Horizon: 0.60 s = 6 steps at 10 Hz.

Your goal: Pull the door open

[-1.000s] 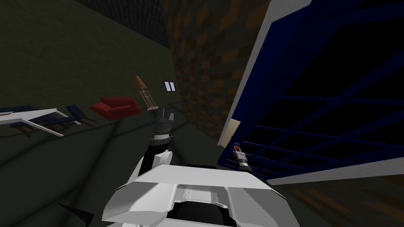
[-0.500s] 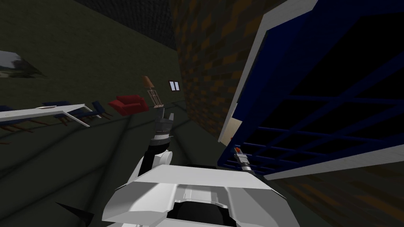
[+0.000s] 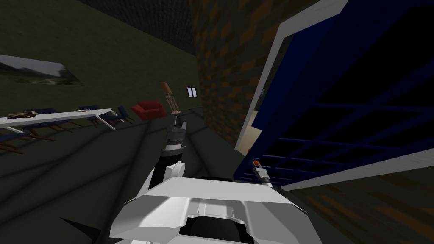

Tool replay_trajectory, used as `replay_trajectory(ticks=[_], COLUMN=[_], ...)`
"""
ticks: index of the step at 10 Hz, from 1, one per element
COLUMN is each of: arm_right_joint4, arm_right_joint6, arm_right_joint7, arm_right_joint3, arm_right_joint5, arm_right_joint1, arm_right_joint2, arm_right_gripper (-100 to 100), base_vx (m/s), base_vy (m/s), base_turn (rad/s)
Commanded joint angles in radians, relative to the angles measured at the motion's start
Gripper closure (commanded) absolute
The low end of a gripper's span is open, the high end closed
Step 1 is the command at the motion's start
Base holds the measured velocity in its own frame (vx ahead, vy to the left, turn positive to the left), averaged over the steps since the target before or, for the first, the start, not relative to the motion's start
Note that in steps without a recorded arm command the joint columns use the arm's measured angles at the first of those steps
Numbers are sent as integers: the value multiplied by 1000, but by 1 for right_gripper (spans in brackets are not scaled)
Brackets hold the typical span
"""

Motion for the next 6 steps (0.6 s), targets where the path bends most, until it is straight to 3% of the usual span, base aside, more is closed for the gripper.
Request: replay_trajectory(ticks=[1,5,6], arm_right_joint4=[-2,8,-4], arm_right_joint6=[-27,-80,-65], arm_right_joint7=[-17,-48,-41], arm_right_joint3=[18,48,45], arm_right_joint5=[13,34,32], arm_right_joint1=[17,39,42], arm_right_joint2=[-14,-38,-36], arm_right_gripper=[100,100,100], base_vx=[-242,-213,-81], base_vy=[-67,-75,-32], base_turn=[129,100,23])
